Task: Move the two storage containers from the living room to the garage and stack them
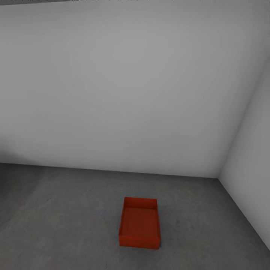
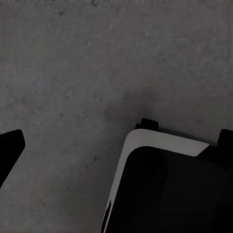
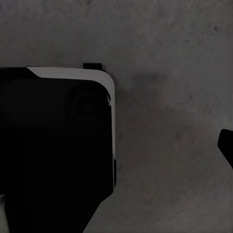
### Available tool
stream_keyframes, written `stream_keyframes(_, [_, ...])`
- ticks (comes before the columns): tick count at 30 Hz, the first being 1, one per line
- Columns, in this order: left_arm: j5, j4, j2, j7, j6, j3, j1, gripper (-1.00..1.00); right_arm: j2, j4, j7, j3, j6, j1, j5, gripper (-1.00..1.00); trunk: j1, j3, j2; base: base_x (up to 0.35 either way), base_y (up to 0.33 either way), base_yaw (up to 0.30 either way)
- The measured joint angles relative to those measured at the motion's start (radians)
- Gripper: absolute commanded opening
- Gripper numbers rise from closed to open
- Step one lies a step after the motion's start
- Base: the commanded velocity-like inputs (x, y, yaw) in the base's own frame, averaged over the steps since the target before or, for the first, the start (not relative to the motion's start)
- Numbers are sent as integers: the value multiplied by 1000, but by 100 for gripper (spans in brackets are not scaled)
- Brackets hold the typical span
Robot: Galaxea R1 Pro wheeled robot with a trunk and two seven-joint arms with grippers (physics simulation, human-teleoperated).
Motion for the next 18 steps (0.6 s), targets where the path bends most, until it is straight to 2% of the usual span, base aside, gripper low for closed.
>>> stream_keyframes(18, [0,0,0,0,0,0,0,100,0,-1,0,2,-10,0,0,100,0,3,0,0,0,0])
